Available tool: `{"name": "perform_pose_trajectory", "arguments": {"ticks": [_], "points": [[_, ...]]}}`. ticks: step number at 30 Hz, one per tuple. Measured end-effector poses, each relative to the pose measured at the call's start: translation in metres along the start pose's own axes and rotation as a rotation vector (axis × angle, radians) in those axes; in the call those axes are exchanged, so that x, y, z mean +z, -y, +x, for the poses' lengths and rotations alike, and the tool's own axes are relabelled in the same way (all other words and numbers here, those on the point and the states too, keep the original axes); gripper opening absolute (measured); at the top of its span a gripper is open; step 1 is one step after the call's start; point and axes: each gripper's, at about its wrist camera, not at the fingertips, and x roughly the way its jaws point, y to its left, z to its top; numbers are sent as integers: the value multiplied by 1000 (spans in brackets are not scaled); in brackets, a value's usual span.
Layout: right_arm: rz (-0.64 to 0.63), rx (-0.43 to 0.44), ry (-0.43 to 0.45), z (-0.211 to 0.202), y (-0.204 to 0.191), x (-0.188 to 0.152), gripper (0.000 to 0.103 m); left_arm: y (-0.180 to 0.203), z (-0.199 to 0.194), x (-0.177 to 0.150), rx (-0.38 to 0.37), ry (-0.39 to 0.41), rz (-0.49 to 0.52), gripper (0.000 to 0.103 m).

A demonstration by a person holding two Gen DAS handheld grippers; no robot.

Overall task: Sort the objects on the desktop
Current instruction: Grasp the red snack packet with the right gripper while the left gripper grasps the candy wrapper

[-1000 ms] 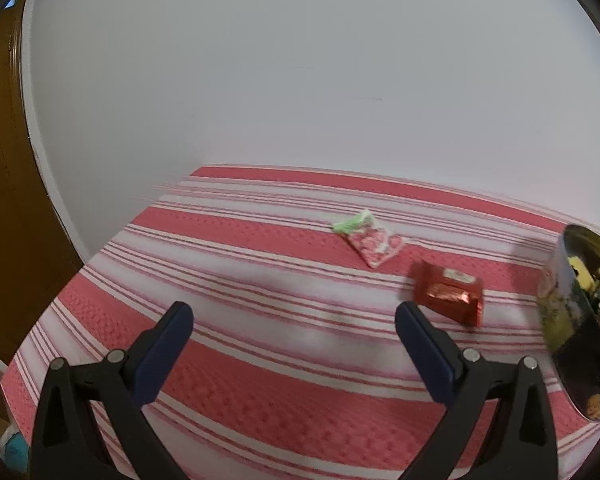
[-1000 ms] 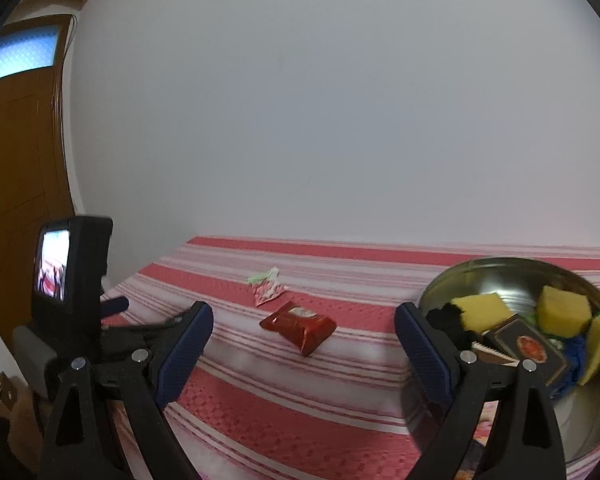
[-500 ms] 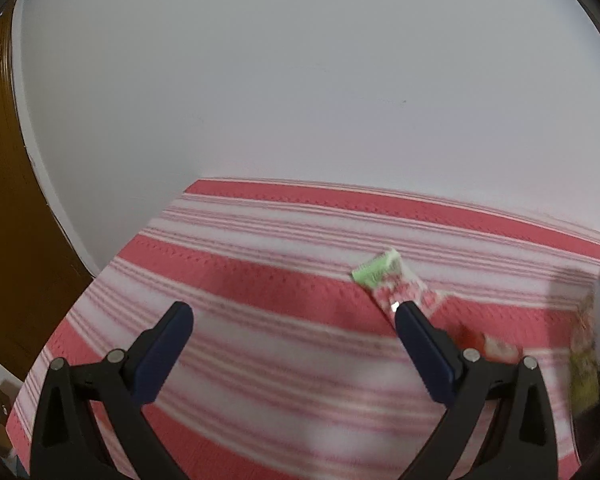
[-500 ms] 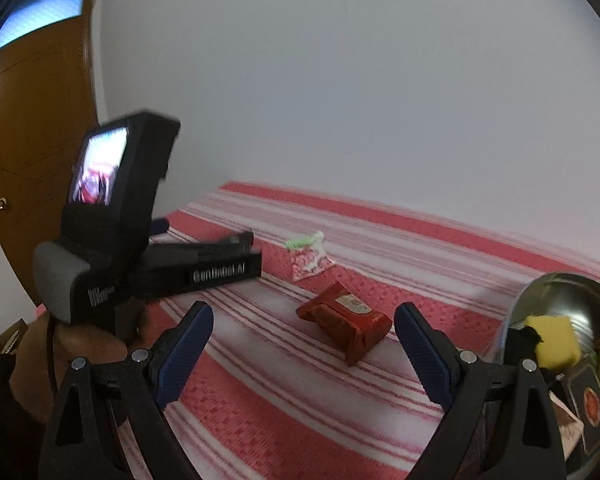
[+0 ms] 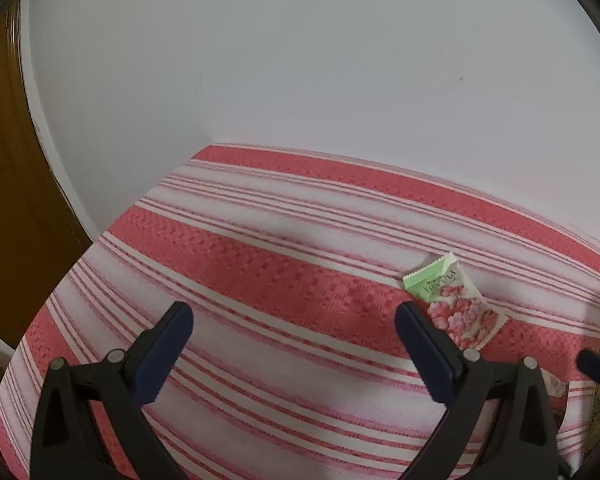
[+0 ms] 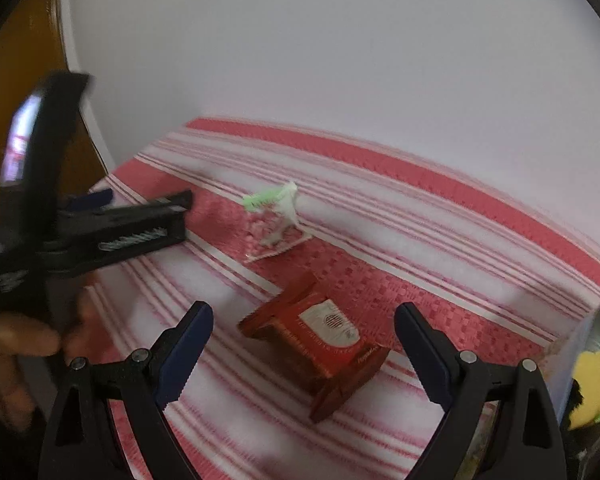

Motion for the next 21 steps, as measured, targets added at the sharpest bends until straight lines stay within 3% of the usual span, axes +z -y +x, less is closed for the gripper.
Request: {"name": "perform_pose_trajectory", "arguments": {"ticks": [3,5,9,13,16,21], "points": [[1,4,-35,13,-1,-1,92,2,1,0,-12,-8,5,102],[-6,18,-53,20,-1,-2,76,3,2,-1,-9,-10,9,102],[7,71,-80,21,0,-4,55,1,-2,-2,-23,-2,-3,102],[62,109,-88,18,6,-9,54,1,0,-2,-57,-16,-12,102],[132,138,-1,-8,14,-19,54,3,-6,-2,-95,0,-15,102],[150,86,223,-65,12,-39,54,16,-12,-4,-198,16,-6,102]]}}
